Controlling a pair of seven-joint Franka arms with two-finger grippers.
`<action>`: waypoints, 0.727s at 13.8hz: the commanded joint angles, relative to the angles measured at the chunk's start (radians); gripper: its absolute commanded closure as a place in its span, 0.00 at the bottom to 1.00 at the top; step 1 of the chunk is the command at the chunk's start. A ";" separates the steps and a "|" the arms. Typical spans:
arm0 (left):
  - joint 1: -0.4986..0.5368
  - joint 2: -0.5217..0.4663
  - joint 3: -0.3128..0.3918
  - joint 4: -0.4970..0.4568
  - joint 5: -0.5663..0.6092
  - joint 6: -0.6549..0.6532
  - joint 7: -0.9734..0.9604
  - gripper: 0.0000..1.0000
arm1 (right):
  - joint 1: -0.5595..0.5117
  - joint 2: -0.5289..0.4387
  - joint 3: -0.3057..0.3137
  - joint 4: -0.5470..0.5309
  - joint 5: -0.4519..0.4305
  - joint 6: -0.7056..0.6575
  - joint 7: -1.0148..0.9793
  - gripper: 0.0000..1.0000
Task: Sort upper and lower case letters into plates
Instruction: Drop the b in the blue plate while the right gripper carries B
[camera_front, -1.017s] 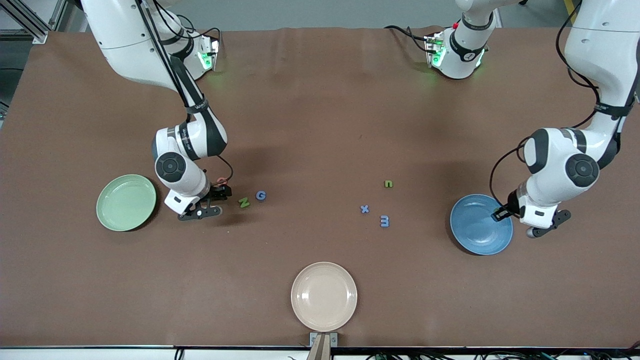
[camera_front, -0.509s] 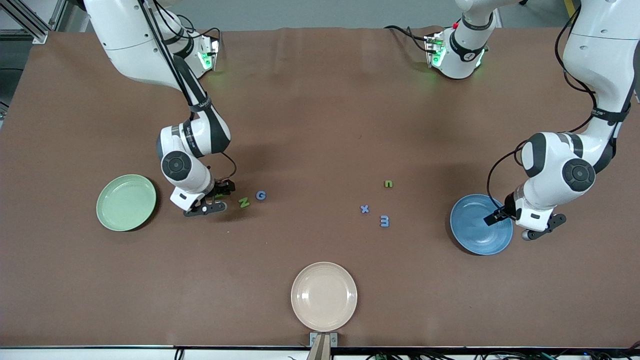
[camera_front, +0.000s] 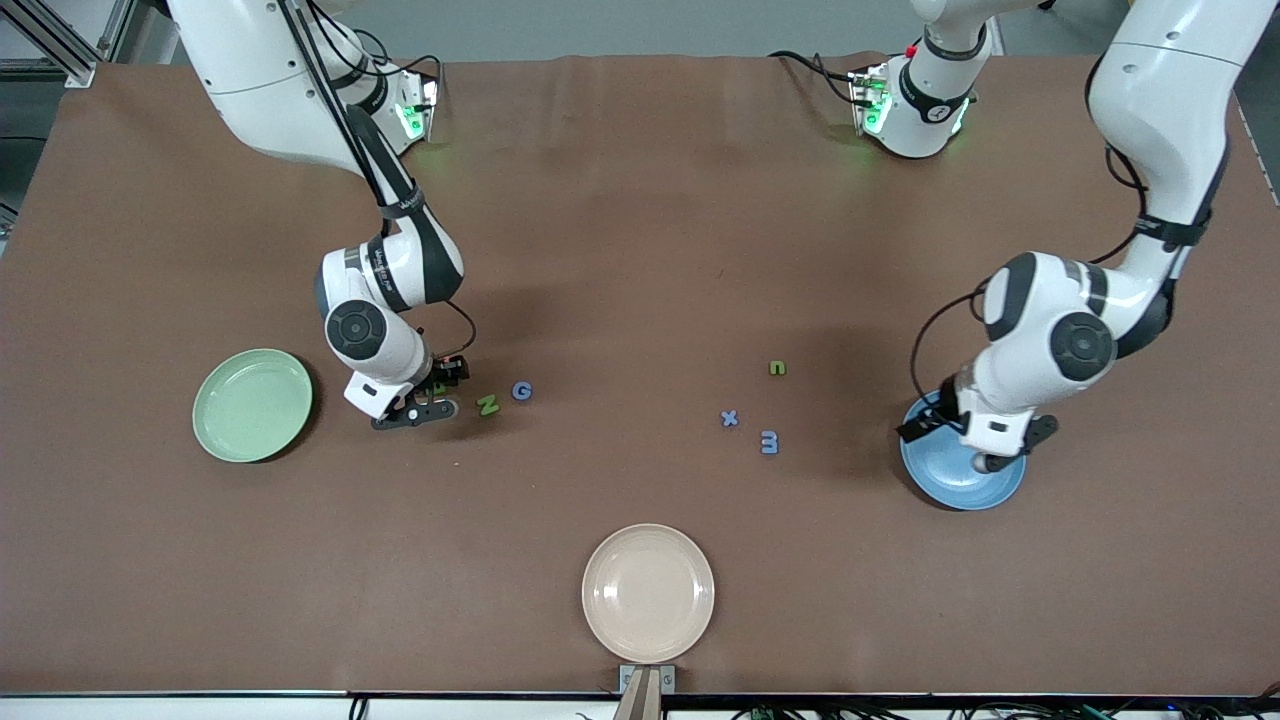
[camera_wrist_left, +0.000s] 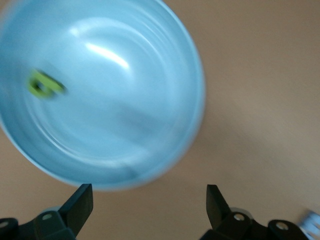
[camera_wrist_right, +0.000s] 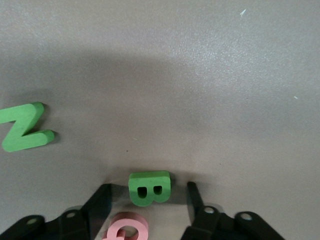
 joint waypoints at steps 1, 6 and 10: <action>-0.080 -0.017 -0.010 -0.009 0.013 -0.033 -0.105 0.00 | -0.011 -0.015 0.001 -0.018 0.015 0.001 0.004 0.40; -0.248 0.015 -0.005 -0.005 0.025 -0.031 -0.134 0.11 | -0.020 -0.014 0.000 -0.012 0.015 0.009 0.002 0.68; -0.269 0.029 -0.007 -0.070 0.142 0.034 -0.139 0.12 | -0.025 -0.014 0.000 0.004 0.015 0.004 0.001 0.79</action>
